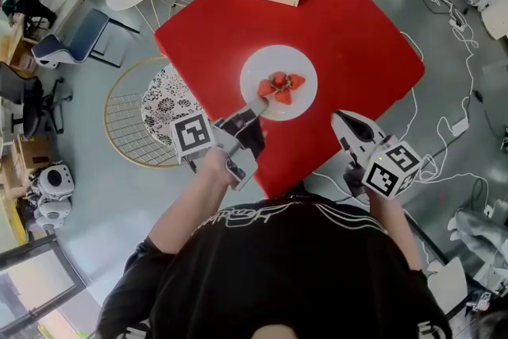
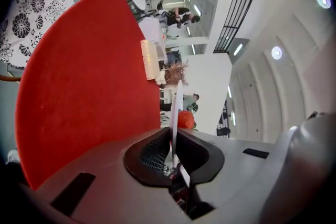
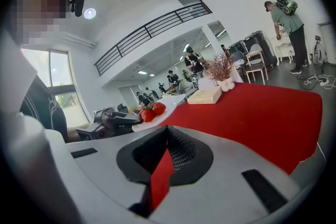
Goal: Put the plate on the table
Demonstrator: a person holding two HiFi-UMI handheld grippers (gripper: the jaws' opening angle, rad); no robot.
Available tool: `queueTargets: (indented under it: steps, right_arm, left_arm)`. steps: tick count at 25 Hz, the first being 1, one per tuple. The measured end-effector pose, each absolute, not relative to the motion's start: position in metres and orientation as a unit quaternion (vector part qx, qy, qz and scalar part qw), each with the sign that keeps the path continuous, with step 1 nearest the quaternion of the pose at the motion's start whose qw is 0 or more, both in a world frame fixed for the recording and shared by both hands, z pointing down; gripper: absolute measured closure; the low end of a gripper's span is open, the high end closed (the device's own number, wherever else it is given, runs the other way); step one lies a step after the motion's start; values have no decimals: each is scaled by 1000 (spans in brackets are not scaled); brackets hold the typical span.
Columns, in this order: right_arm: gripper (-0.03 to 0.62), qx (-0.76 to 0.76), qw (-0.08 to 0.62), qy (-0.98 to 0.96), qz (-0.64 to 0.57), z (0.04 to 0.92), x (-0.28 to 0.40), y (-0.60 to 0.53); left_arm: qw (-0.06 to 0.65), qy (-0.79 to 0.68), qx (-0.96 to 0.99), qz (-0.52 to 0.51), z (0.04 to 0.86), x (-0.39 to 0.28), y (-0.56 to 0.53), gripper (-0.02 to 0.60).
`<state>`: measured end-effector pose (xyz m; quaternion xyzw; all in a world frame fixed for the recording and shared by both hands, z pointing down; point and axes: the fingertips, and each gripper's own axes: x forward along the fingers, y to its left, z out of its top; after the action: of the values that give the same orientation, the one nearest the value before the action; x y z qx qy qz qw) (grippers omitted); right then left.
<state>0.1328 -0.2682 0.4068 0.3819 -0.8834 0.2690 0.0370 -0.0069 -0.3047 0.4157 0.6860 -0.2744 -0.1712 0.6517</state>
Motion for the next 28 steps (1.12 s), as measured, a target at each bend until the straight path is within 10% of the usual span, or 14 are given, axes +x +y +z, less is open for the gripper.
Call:
queueTargets:
  steps: [28]
  right_arm:
    - [587, 373, 22, -862, 341, 442, 166, -320]
  left_arm:
    - [697, -345, 619, -107, 564, 11, -394, 552]
